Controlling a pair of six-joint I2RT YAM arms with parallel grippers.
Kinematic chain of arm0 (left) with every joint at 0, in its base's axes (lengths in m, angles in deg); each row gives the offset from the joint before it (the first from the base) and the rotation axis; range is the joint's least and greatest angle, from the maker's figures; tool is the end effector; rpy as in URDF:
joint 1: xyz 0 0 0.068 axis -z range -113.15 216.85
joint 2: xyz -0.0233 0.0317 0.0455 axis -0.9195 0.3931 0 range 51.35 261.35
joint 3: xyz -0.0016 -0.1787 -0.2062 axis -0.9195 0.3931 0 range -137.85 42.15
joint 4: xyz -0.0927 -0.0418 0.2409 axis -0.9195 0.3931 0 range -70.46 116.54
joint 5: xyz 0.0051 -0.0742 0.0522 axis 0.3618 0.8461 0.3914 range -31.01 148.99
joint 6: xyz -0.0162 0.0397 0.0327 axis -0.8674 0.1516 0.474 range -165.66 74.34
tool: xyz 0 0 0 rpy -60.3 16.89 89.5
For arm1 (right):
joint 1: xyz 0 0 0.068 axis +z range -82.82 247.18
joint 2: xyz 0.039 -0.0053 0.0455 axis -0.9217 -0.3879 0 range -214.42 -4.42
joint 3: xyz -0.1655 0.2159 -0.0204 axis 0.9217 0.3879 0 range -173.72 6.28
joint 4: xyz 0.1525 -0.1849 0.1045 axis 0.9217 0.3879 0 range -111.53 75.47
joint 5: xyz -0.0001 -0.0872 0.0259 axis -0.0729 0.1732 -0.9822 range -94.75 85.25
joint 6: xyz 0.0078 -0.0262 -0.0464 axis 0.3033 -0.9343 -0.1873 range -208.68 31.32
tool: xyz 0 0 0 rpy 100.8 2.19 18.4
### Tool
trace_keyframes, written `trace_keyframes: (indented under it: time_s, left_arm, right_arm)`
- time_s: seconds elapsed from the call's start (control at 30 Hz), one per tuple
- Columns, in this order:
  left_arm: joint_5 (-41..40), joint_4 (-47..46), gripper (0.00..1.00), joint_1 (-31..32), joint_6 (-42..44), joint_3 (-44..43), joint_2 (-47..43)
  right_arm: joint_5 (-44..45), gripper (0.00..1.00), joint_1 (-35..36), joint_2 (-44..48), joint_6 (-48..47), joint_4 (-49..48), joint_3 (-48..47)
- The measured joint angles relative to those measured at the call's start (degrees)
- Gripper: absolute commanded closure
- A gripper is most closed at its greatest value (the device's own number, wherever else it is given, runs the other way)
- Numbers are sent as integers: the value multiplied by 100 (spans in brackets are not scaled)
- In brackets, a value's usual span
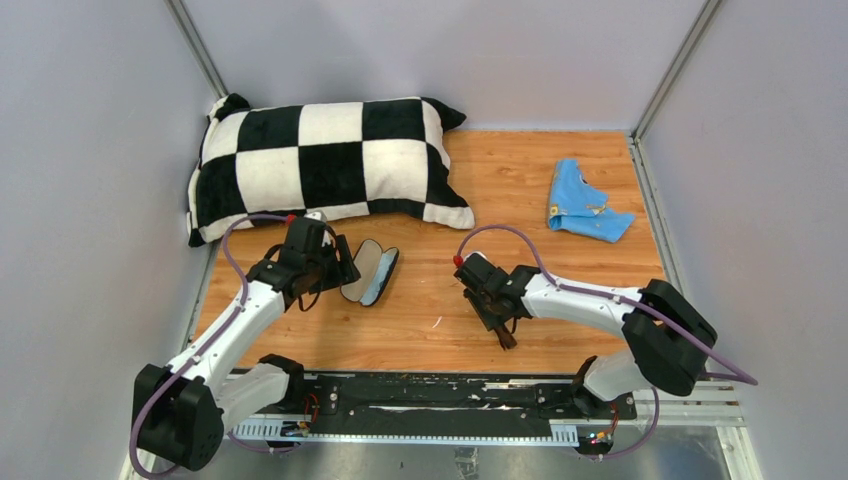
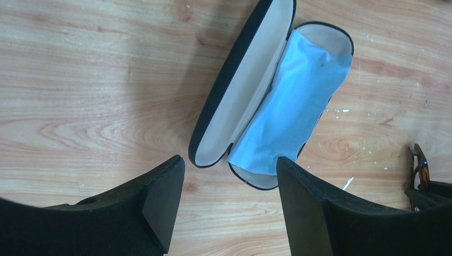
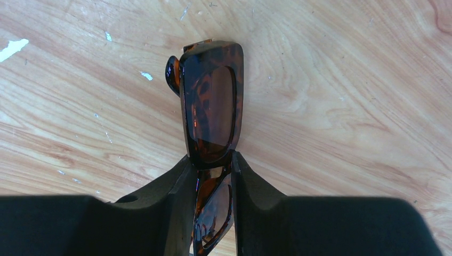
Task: Organize the sunglasses
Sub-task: Pick up the sunglasses from the center of the board, then adjust the sunglasses case at the center of the board.
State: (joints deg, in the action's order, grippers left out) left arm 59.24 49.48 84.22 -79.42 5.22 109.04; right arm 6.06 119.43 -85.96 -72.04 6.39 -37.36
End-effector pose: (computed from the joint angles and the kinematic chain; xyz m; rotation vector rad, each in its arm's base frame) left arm 0.1896 -0.0594 0.2212 -0.3541 2.4714 -0.3896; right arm 0.1620 0.1983 0.1722 -0.7698 2.5745 0.1159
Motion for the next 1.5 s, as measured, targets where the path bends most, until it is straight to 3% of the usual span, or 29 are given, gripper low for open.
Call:
trace_keyframes:
  time_s: [0.27, 0.6, 1.0, 1.13, 1.5]
  left_arm:
    - [-341, 151, 25, 0, 157, -455, 365]
    - [-627, 94, 23, 0, 1032, -772, 914]
    - [-122, -772, 34, 0, 1394, -1335, 2413]
    - [-13, -896, 47, 0, 1574, -1563, 2892]
    - [911, -964, 49, 479, 2052, -2295, 3757]
  right_arm:
    - [107, 71, 0, 433, -39, 114, -120]
    - [151, 71, 0, 693, -116, 192, -227]
    - [240, 71, -2, 1025, -122, 247, -247]
    - [275, 71, -2, 1298, -120, 260, -201]
    - [282, 71, -17, 1517, -98, 343, -72]
